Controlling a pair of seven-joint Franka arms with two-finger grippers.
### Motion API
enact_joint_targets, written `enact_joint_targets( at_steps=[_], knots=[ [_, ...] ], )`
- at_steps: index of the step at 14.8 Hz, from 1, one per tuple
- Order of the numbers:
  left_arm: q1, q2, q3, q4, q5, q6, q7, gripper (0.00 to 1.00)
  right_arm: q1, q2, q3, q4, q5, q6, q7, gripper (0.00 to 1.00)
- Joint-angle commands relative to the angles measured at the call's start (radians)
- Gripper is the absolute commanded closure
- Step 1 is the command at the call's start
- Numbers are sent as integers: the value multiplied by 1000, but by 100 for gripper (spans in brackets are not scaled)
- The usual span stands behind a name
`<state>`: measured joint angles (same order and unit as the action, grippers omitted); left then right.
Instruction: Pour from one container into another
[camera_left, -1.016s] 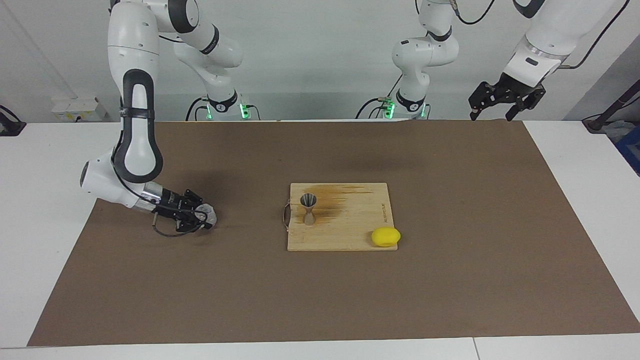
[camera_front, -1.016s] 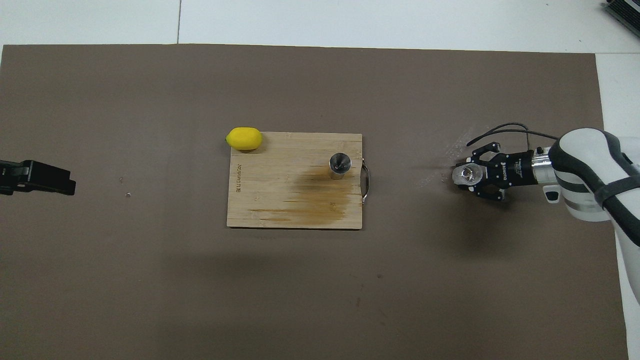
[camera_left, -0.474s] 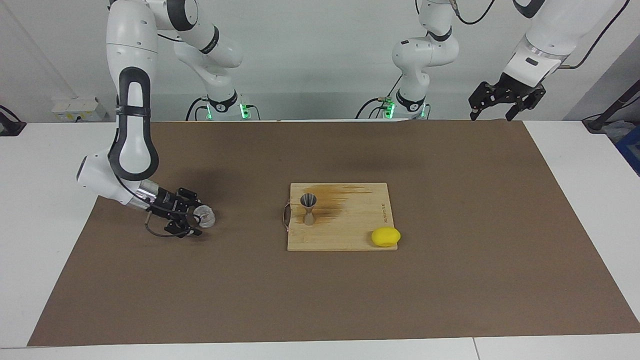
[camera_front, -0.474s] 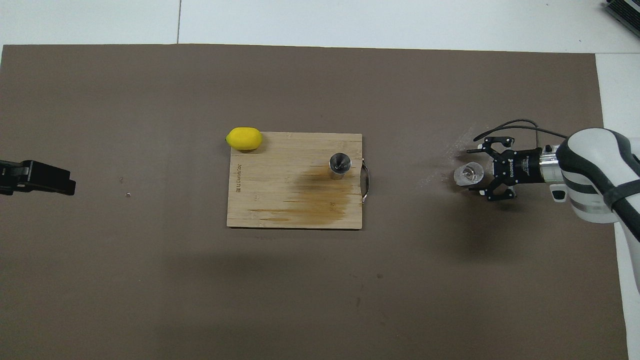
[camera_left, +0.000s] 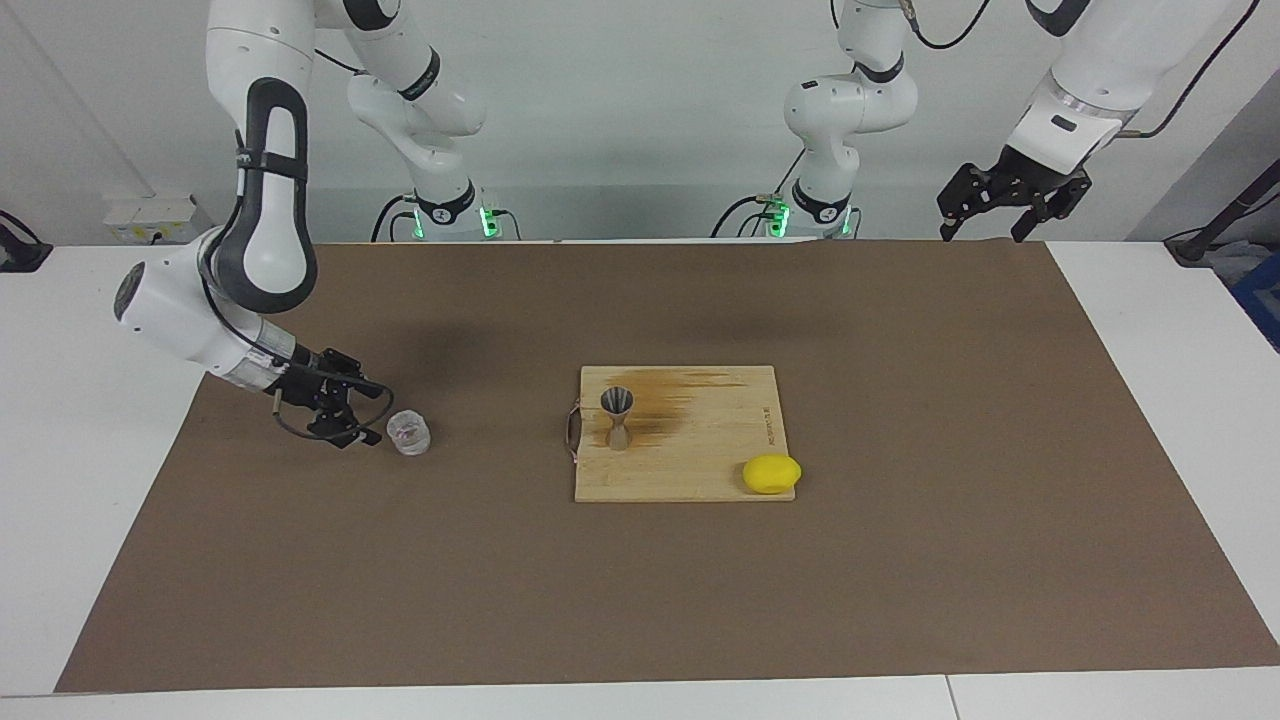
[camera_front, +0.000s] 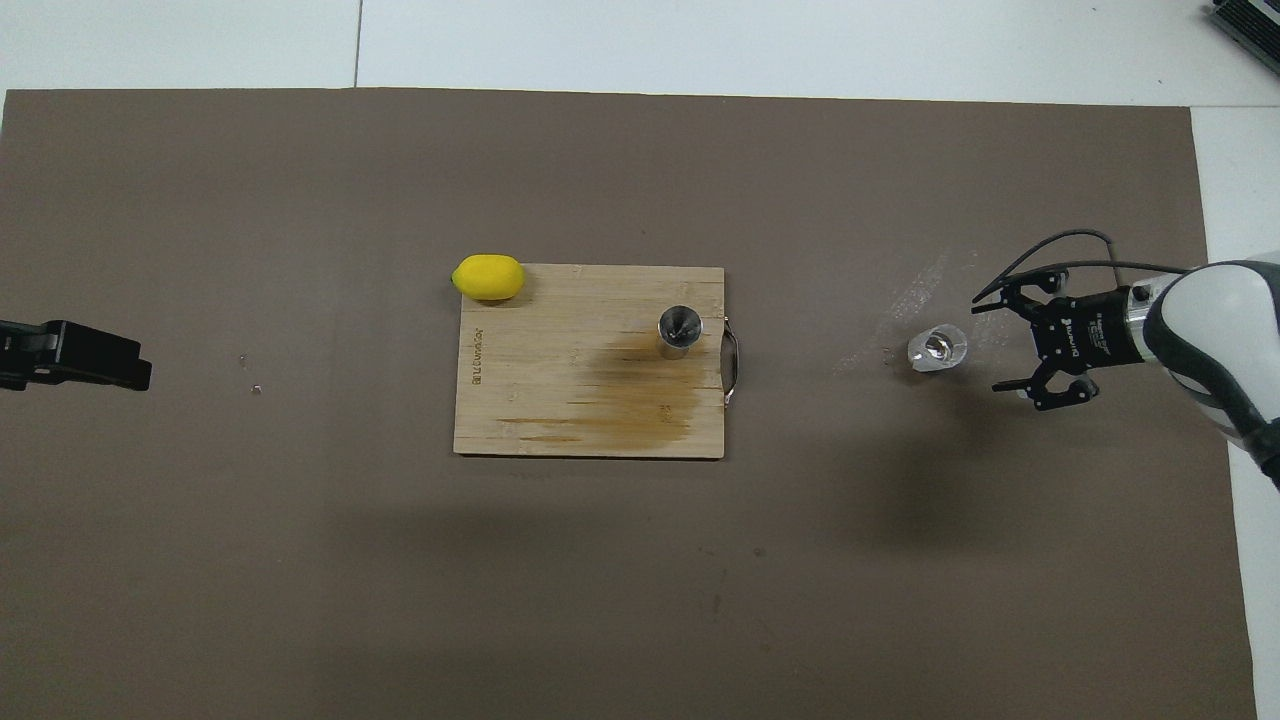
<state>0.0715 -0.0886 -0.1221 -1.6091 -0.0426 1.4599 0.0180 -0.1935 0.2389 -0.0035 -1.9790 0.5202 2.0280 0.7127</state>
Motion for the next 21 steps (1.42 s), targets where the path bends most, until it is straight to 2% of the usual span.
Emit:
enact_joint_targets(
  at_steps=[1, 3, 6, 8, 10, 15, 18, 21],
  knots=[
    [10, -16, -7, -17, 6, 5, -7, 0, 54, -52, 5, -27, -109, -61, -108, 0],
    [10, -16, -7, -17, 6, 5, -7, 0, 104, -58, 5, -27, -172, -101, -194, 0],
    [10, -16, -7, -17, 6, 5, -7, 0, 210, -62, 7, -26, -415, -98, -251, 0],
    [10, -16, -8, -17, 6, 5, -7, 0, 278, -84, 7, -21, -508, -95, -252, 0],
    [10, -16, -7, -18, 6, 5, -7, 0, 310, -121, 8, -17, -522, -92, -268, 0],
    [10, -16, -7, -17, 6, 5, -7, 0, 292, -248, 1, 55, -520, -132, -374, 0],
    [10, -16, -7, -17, 6, 5, -7, 0, 261, -280, -4, 164, -519, -216, -381, 0],
    [10, -16, -7, -17, 6, 5, -7, 0, 229, -273, -4, 282, -520, -288, -381, 0]
  ],
)
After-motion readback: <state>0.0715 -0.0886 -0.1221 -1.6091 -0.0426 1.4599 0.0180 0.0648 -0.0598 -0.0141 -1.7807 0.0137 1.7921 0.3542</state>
